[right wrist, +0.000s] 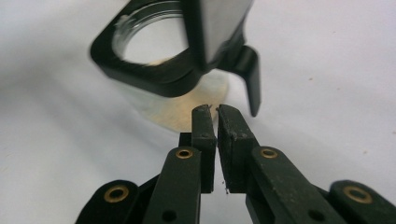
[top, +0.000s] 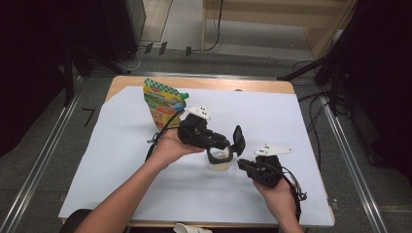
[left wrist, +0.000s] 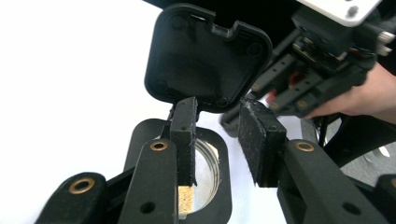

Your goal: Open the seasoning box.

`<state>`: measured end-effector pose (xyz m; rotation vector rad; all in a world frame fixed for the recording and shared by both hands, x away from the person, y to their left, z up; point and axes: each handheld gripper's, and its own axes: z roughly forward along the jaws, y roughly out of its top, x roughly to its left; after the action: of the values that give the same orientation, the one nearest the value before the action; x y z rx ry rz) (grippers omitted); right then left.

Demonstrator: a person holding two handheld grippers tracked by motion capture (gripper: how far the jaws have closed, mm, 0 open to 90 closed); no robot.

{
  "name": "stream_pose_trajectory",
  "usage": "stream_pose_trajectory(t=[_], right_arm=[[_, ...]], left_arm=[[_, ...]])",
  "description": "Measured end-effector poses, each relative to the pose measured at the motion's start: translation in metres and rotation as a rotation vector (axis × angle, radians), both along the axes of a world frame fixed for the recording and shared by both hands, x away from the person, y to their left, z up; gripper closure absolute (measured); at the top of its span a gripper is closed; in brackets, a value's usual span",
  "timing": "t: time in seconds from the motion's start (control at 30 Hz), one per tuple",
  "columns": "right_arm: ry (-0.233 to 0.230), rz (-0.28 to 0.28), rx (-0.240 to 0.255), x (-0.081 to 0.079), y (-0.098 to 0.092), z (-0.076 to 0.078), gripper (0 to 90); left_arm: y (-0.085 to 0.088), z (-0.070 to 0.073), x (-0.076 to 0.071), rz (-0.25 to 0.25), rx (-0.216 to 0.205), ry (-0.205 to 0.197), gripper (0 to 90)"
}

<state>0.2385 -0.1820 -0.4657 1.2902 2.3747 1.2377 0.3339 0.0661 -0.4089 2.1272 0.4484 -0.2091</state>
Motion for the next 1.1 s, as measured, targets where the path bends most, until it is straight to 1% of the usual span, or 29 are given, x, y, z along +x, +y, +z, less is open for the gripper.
stream_pose_trajectory(t=[0.03, 0.07, 0.13, 0.17, 0.2, 0.23, 0.3, 0.33, 0.37, 0.4, 0.43, 0.5, 0.53, 0.6, 0.63, 0.7, 0.73, 0.77, 0.9, 0.93, 0.97, 1.03, 1.07, 1.1], right_arm=[[0.006, 0.005, 0.01, -0.003, 0.001, 0.001, 84.4], [0.003, 0.013, 0.017, -0.005, 0.002, 0.002, 83.2], [0.007, 0.022, 0.024, -0.008, 0.003, 0.003, 81.9], [0.006, 0.05, 0.045, -0.013, 0.008, 0.003, 79.0], [0.006, 0.05, 0.045, -0.013, 0.008, 0.003, 79.0], [0.007, 0.077, 0.061, -0.018, 0.014, 0.002, 75.4], [-0.002, 0.109, 0.062, -0.022, 0.022, 0.001, 72.7], [-0.002, 0.109, 0.062, -0.022, 0.022, 0.001, 72.7], [-0.014, 0.14, 0.055, -0.024, 0.029, 0.0, 69.7], [-0.019, 0.151, 0.06, -0.025, 0.033, 0.0, 68.7], [-0.023, 0.165, 0.065, -0.026, 0.036, 0.0, 67.8], [-0.038, 0.188, 0.066, -0.027, 0.041, -0.002, 65.1], [-0.045, 0.199, 0.065, -0.028, 0.043, -0.002, 63.2], [-0.045, 0.208, 0.063, -0.029, 0.048, -0.004, 60.1], [-0.041, 0.216, 0.066, -0.029, 0.051, -0.004, 58.2], [-0.04, 0.23, 0.067, -0.029, 0.055, -0.005, 57.0], [-0.033, 0.235, 0.068, -0.029, 0.057, -0.005, 56.4], [-0.036, 0.245, 0.067, -0.029, 0.06, -0.005, 55.4], [-0.027, 0.266, 0.059, -0.028, 0.065, -0.007, 53.8], [-0.026, 0.279, 0.056, -0.028, 0.069, -0.008, 53.5], [-0.022, 0.287, 0.054, -0.028, 0.07, -0.008, 53.5], [-0.026, 0.299, 0.048, -0.027, 0.073, -0.009, 53.3], [-0.026, 0.299, 0.048, -0.027, 0.073, -0.009, 53.3], [-0.026, 0.311, 0.041, -0.027, 0.075, -0.01, 53.3]], left_arm=[[0.005, -0.001, 0.0, 0.011, -0.011, -0.006, 68.2], [0.007, -0.001, 0.0, 0.02, -0.008, -0.013, 67.7], [0.01, -0.002, 0.001, 0.025, -0.007, -0.009, 67.1], [0.015, -0.003, 0.003, 0.052, 0.012, 0.017, 64.2], [0.015, -0.003, 0.003, 0.052, 0.012, 0.017, 61.3], [0.022, -0.004, 0.007, 0.068, 0.004, 0.06, 61.0], [0.029, -0.003, 0.007, 0.077, -0.011, 0.049, 60.4], [0.029, -0.003, 0.007, 0.077, -0.011, 0.049, 58.8], [0.034, -0.002, 0.008, 0.083, -0.01, 0.047, 57.5], [0.034, -0.002, 0.008, 0.083, -0.01, 0.047, 56.1], [0.04, 0.0, 0.008, 0.095, -0.016, 0.047, 54.2], [0.045, 0.002, 0.008, 0.12, -0.016, 0.056, 54.5], [0.047, 0.003, 0.008, 0.128, -0.018, 0.045, 55.6], [0.05, 0.003, 0.008, 0.126, -0.02, 0.042, 55.7], [0.054, 0.004, 0.009, 0.119, -0.026, 0.05, 53.5], [0.056, 0.004, 0.008, 0.129, -0.007, 0.045, 47.6], [0.058, 0.004, 0.008, 0.135, 0.004, 0.045, 46.1], [0.059, 0.003, 0.008, 0.131, 0.013, 0.049, 44.7], [0.066, 0.004, 0.006, 0.115, 0.023, 0.045, 44.5], [0.072, 0.005, 0.007, 0.118, 0.025, 0.044, 44.7], [0.075, 0.005, 0.007, 0.124, 0.019, 0.043, 44.8], [0.082, 0.006, 0.008, 0.134, 0.021, 0.039, 45.1], [0.082, 0.006, 0.008, 0.134, 0.021, 0.039, 45.4], [0.089, 0.007, 0.008, 0.145, 0.02, 0.032, 45.6]])
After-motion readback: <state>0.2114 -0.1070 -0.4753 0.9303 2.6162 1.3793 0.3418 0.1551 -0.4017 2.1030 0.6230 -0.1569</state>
